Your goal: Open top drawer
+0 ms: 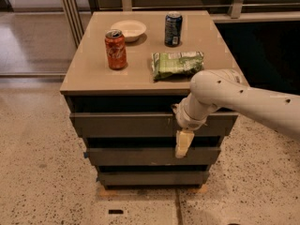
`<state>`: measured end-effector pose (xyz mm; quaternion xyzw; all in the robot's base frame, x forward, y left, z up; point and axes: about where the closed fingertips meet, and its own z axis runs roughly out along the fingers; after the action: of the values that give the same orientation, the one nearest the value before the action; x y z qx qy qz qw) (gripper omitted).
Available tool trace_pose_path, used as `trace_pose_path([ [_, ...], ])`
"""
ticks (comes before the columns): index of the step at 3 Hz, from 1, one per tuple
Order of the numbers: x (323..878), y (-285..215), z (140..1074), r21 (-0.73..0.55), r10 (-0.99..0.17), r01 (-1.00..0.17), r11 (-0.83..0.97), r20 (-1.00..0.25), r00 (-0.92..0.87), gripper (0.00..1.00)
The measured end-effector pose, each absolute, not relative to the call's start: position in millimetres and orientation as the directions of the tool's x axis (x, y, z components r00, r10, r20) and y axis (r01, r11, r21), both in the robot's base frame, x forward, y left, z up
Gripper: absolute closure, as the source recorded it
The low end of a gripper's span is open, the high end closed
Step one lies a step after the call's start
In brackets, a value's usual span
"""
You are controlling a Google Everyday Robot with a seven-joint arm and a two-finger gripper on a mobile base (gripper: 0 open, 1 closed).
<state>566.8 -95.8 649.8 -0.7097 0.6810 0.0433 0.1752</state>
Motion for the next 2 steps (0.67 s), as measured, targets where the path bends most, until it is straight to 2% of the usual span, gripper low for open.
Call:
trace_pose_path([
  [2,540.4,-84.7,640.9,0.006,-0.939,-0.997,-0.071,-0.336,0.065,0.00],
])
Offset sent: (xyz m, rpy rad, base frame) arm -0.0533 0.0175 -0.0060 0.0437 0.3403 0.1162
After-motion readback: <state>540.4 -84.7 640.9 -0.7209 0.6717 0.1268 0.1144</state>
